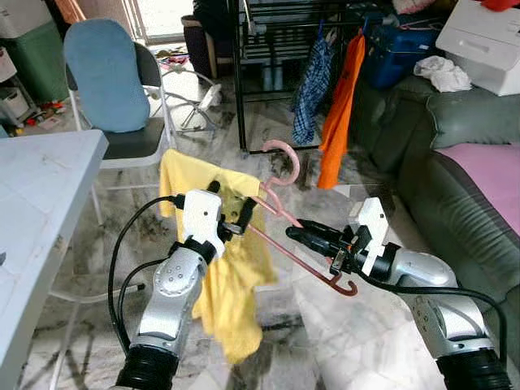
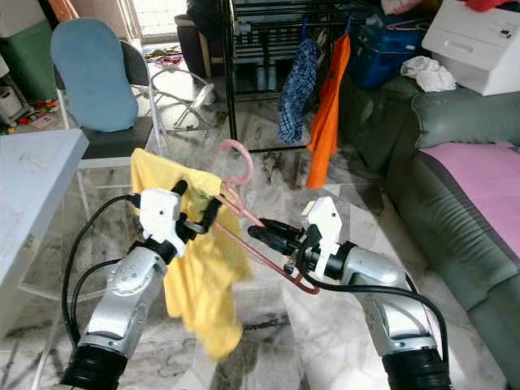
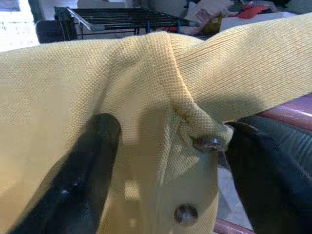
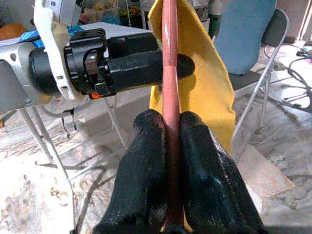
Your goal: Hang hanger
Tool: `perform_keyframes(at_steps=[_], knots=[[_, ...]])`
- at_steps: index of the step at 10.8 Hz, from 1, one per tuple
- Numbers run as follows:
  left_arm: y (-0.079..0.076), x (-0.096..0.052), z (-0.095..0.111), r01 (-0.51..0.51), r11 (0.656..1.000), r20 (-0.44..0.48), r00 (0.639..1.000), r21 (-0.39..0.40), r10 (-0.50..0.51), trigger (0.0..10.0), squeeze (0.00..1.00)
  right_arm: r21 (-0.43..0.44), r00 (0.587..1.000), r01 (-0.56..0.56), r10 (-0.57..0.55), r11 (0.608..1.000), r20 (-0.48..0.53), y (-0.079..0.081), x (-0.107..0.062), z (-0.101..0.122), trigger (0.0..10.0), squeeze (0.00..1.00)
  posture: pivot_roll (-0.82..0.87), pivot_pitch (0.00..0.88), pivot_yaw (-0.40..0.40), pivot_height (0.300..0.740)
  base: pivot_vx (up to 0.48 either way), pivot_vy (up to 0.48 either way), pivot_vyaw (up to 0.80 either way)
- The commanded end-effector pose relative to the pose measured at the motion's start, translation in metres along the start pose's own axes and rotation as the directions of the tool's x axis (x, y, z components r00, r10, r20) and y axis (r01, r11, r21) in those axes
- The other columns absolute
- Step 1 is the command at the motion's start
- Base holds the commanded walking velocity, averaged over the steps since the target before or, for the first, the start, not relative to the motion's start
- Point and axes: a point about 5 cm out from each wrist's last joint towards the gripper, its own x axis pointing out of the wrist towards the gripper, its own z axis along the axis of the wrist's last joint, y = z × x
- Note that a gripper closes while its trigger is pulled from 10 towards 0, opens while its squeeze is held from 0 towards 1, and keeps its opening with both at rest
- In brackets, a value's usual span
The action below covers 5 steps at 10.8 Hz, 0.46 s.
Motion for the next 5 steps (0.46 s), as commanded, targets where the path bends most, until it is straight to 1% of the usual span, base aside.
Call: perform_keyframes(at_steps=[1,5], knots=[[0.0044,-0.0011,0.0035,-0.006,1.0,0.02,1.0,-0.003,0.006,0.0,0.0,-0.053,0.998,-0.015,0.018,0.998,0.056,0.002,0.0025,0.016,10.0,0.0,-0.09,0.026,0.015,0.74,0.0,0.0,0.0],[0.0088,-0.0096,-0.0033,-0.006,1.0,-0.001,1.0,-0.008,0.006,0.0,0.0,-0.075,0.999,0.004,-0.001,0.997,0.036,-0.004,0.0004,0.0167,10.0,0.0,-0.09,0.039,0.003,0.74,0.0,0.0,0.0]])
